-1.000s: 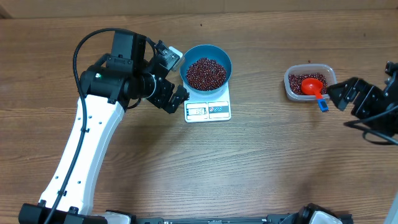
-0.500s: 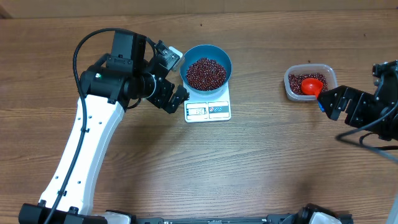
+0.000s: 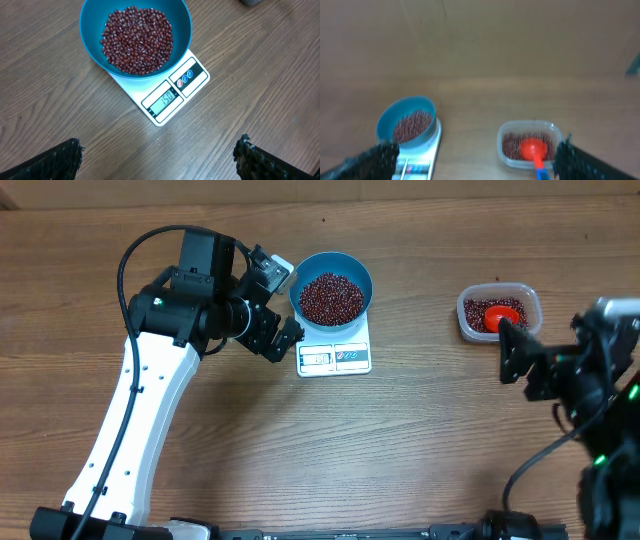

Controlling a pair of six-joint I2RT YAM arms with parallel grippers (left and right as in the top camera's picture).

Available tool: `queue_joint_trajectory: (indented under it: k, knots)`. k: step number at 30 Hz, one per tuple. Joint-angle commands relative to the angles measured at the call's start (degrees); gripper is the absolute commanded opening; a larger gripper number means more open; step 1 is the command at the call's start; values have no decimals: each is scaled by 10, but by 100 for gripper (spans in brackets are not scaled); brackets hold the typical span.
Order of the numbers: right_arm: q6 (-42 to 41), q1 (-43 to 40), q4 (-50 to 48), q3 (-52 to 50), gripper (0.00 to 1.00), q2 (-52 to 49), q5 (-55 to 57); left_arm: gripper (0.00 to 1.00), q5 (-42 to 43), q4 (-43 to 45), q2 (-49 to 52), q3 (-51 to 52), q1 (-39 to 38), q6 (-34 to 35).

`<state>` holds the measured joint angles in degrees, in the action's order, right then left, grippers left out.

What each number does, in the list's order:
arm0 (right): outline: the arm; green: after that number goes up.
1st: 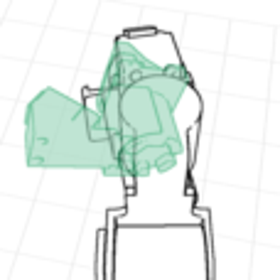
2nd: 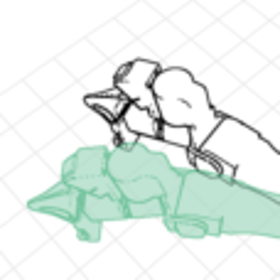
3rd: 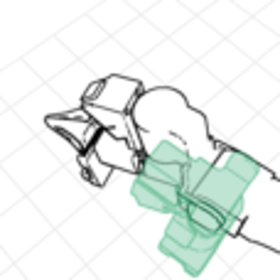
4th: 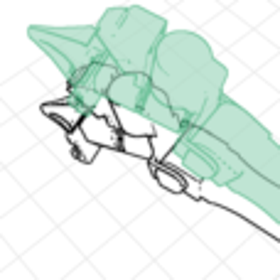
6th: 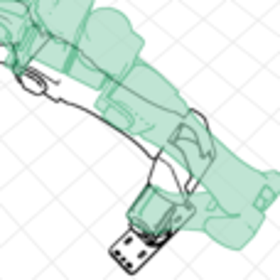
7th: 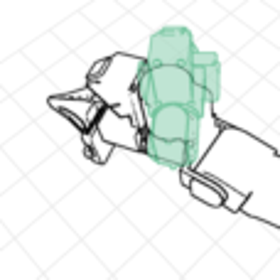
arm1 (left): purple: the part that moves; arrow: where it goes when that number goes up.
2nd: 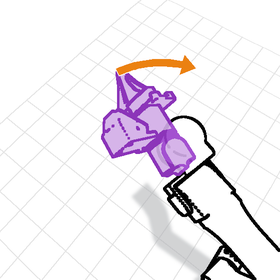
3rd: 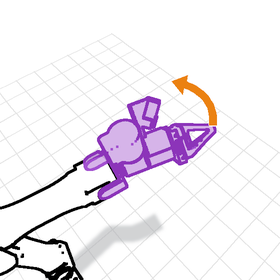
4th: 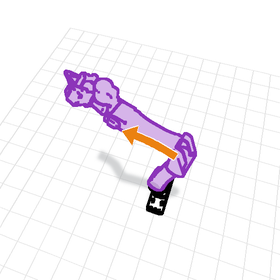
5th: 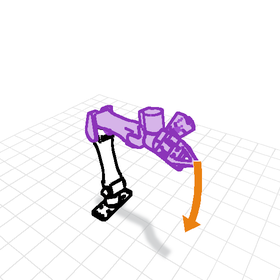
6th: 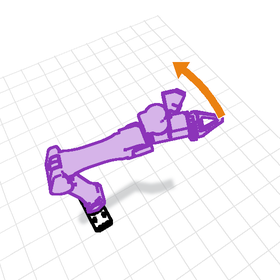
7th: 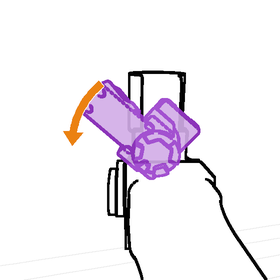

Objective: Scoop item into bowl and weigh 150g on scale

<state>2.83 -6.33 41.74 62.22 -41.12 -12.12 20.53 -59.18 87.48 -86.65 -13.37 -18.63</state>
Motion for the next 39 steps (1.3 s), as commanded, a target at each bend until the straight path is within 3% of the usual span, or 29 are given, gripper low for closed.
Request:
queue_joint_trajectory:
  k: [1,12,18,28,32,39]
  knots:
    - [-16,17,-80,-95,100,76,61,99,-2,-2,-12,3,2,-11]
    - [-15,43,-334,-427,100,289,102,100,-2,-2,-12,3,2,-11]
    - [-16,60,-419,-545,100,354,101,100,-2,-2,-12,2,2,-11]
    - [-15,71,-424,-618,100,410,101,100,-2,-2,-12,3,2,-11]
    - [-18,71,-370,-618,100,410,93,99,-2,-2,-12,2,2,-11]
    - [-35,71,-371,-618,100,408,93,100,-2,-2,-12,3,2,-11]
